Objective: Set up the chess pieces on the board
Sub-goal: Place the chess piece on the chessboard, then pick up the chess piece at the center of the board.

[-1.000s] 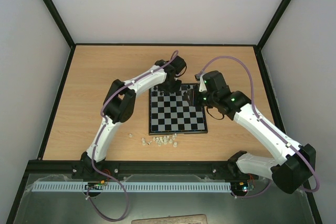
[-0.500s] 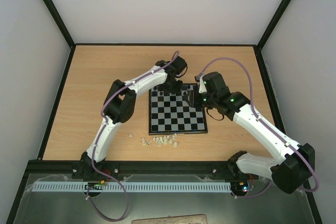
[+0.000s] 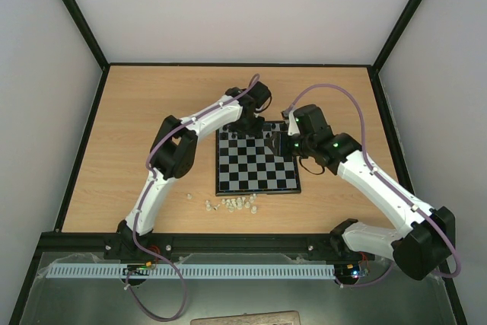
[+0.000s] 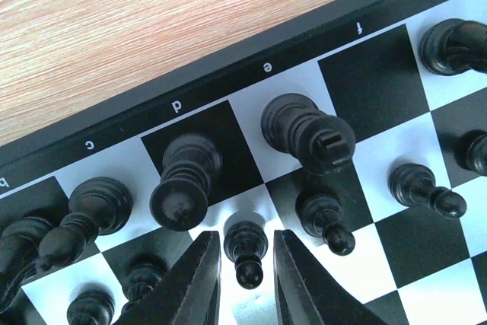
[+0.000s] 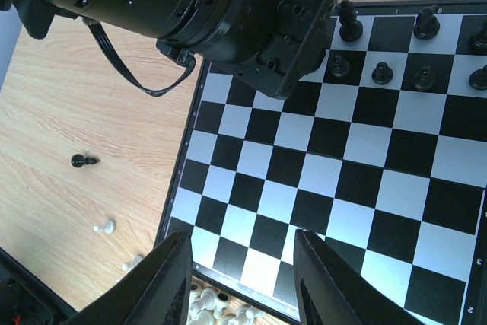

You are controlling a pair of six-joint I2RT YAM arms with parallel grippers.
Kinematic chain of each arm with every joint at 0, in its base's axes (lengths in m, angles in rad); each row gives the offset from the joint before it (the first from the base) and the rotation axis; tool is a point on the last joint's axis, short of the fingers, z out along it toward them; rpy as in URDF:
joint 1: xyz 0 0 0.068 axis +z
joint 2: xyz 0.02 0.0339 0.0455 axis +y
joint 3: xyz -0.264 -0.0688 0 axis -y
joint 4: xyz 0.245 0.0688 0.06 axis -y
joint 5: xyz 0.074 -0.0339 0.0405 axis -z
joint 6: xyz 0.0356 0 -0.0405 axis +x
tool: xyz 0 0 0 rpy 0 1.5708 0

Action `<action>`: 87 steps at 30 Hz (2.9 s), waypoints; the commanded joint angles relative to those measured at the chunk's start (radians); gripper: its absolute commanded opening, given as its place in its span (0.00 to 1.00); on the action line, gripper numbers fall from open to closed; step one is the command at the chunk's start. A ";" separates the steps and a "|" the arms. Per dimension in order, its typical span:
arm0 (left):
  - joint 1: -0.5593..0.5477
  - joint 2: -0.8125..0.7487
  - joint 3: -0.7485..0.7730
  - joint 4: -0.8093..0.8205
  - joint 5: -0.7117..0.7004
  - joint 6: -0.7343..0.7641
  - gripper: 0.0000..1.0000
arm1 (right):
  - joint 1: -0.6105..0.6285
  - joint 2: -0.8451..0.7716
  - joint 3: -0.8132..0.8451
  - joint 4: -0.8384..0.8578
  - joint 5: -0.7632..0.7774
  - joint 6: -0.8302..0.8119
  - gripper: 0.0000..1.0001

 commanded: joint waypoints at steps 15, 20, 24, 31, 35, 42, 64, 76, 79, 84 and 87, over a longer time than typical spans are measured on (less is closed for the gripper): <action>0.017 -0.529 -0.288 0.011 -0.183 -0.147 0.47 | -0.015 -0.007 -0.005 0.003 -0.044 -0.022 0.41; 0.057 -0.780 -0.613 0.093 -0.205 -0.294 0.53 | -0.015 0.020 -0.024 0.065 -0.160 -0.020 0.44; 0.104 -0.974 -0.907 0.169 -0.190 -0.412 0.55 | -0.009 0.080 -0.055 0.197 -0.340 0.007 0.46; 0.172 -1.310 -1.174 0.103 -0.321 -0.668 0.62 | 0.120 0.291 0.005 0.393 -0.412 -0.008 0.50; 0.197 -1.494 -1.214 0.085 -0.352 -0.721 0.68 | 0.239 0.491 0.087 0.490 -0.374 -0.127 0.50; 0.196 -1.667 -1.150 0.018 -0.345 -0.671 0.69 | 0.309 0.805 0.311 0.512 -0.298 -0.347 0.54; 0.196 -1.816 -1.066 0.003 -0.296 -0.601 0.70 | 0.549 1.080 0.541 0.537 -0.092 -0.741 0.55; 0.196 -1.791 -1.049 0.010 -0.317 -0.584 0.70 | 0.548 1.110 0.562 0.532 -0.025 -0.776 0.53; 0.196 -1.777 -1.051 0.018 -0.316 -0.580 0.70 | 0.546 1.141 0.592 0.531 -0.026 -0.781 0.52; 0.196 -1.758 -1.051 0.031 -0.317 -0.572 0.70 | 0.536 1.178 0.641 0.513 -0.042 -0.783 0.48; 0.196 -1.746 -1.051 0.041 -0.313 -0.569 0.70 | 0.531 1.189 0.656 0.501 -0.044 -0.782 0.45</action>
